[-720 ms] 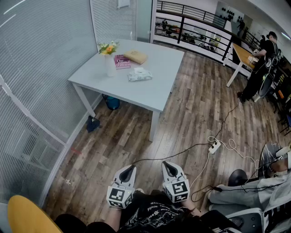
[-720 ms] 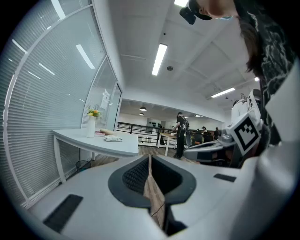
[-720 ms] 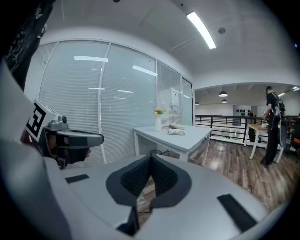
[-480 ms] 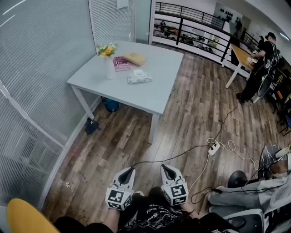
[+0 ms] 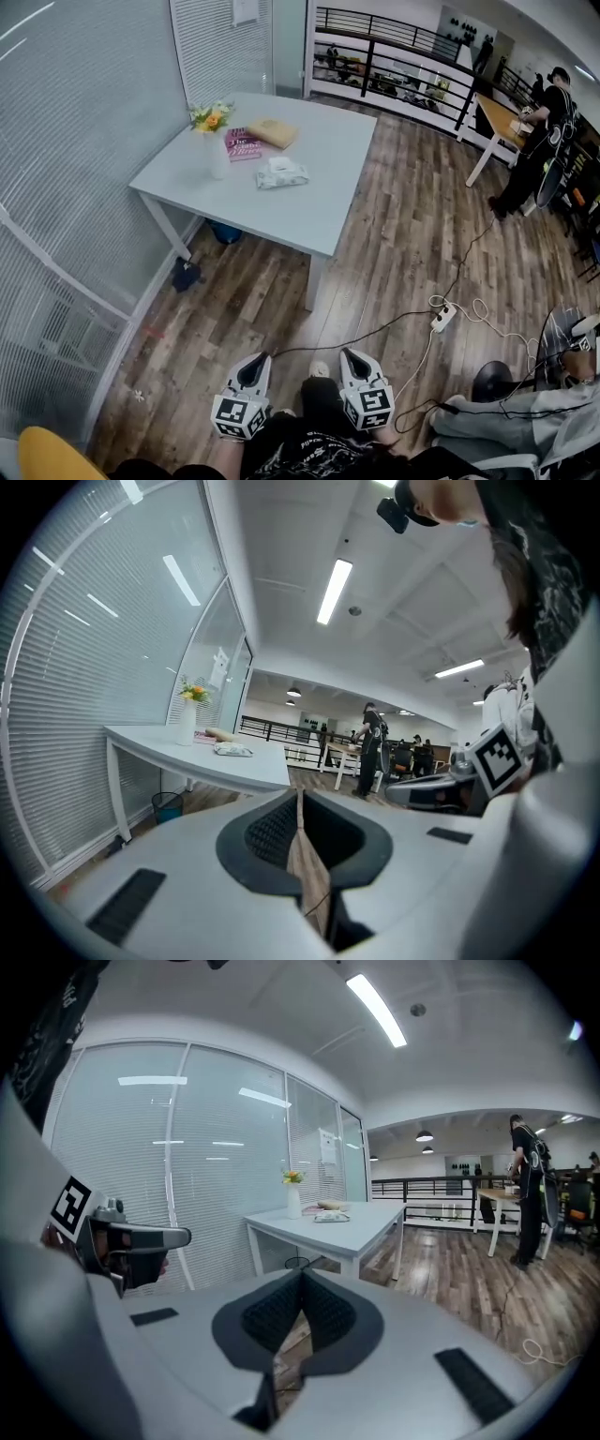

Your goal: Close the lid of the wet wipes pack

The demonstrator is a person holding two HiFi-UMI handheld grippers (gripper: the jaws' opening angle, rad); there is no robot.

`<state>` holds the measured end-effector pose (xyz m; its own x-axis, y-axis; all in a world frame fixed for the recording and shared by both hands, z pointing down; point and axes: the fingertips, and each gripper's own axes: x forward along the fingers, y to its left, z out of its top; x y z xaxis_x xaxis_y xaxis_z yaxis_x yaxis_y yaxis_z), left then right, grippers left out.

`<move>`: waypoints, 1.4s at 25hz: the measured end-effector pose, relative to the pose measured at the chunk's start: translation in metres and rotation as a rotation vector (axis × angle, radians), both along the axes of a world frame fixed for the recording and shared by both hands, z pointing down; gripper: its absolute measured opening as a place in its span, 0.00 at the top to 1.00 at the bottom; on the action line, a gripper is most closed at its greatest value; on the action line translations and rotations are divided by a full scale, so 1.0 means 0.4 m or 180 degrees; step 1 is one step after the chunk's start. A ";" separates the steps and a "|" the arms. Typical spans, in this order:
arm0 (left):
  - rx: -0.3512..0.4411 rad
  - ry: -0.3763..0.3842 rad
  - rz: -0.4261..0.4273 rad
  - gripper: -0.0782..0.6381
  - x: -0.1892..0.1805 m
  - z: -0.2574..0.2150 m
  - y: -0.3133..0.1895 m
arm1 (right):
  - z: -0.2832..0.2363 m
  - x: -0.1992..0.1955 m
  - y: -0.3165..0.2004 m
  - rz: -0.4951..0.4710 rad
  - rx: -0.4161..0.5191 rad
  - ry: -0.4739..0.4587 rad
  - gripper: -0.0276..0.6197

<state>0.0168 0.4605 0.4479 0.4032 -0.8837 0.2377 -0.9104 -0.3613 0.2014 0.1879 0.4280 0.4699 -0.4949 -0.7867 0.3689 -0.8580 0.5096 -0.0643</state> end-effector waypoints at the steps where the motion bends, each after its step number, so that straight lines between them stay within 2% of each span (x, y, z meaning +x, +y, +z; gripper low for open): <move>1: -0.0005 0.0002 -0.0015 0.86 0.004 0.001 -0.025 | 0.008 0.006 -0.026 -0.0006 -0.0028 -0.0017 0.96; 10: 0.0063 0.0003 -0.0249 0.86 0.033 -0.030 -0.280 | -0.001 0.034 -0.340 -0.0285 0.0068 -0.0082 0.96; 16: 0.0097 0.0080 -0.0549 0.86 0.051 -0.048 -0.425 | -0.004 0.063 -0.497 -0.0484 0.0055 -0.0129 0.96; 20: 0.0096 0.0118 -0.0684 0.86 0.081 -0.036 -0.478 | 0.007 0.080 -0.559 -0.0647 0.0034 -0.0081 0.96; 26: -0.0017 0.0119 -0.0734 0.86 0.088 -0.019 -0.527 | 0.013 0.070 -0.604 -0.0738 -0.0037 -0.0137 0.96; 35: 0.0041 0.0186 -0.0626 0.86 0.085 0.012 -0.690 | 0.034 0.077 -0.690 -0.0676 -0.0092 -0.0017 0.96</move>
